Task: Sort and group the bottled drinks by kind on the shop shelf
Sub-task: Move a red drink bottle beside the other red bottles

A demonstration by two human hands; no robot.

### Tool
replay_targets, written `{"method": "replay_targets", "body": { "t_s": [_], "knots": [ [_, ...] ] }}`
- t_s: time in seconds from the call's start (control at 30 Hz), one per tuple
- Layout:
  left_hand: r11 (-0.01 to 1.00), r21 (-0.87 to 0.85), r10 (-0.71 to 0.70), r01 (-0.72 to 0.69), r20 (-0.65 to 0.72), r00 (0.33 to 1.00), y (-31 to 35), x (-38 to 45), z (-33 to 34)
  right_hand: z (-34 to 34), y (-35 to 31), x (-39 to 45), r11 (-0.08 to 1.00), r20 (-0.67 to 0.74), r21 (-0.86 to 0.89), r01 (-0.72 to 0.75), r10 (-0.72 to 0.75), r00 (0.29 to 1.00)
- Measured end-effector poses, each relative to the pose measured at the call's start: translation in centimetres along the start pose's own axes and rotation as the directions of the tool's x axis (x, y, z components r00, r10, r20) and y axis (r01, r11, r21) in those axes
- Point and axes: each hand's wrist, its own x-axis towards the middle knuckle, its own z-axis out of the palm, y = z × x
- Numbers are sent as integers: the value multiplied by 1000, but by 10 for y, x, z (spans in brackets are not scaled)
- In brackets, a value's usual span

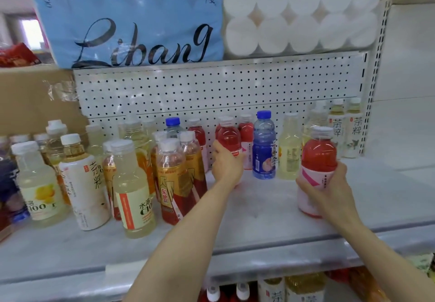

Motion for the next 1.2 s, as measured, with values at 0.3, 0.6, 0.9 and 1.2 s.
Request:
{"method": "replay_targets", "body": {
  "t_s": [0.3, 0.6, 0.9, 1.2],
  "knots": [
    [917, -360, 156, -169, -66, 986, 15, -36, -18, 14, -57, -15, 939, 38, 282, 195, -214, 976],
    [890, -376, 190, -258, -207, 960, -5, -107, -95, 36, -83, -61, 878, 156, 419, 230, -319, 935],
    [908, -310, 169, -281, -344, 924, -51, -151, -187, 64, -135, -139, 836, 200, 485, 257, -392, 898],
    [911, -311, 147, -272, -372, 917, -116, -184, -314, 124, -212, -245, 767, 244, 605, 214, -434, 867]
  ]
}}
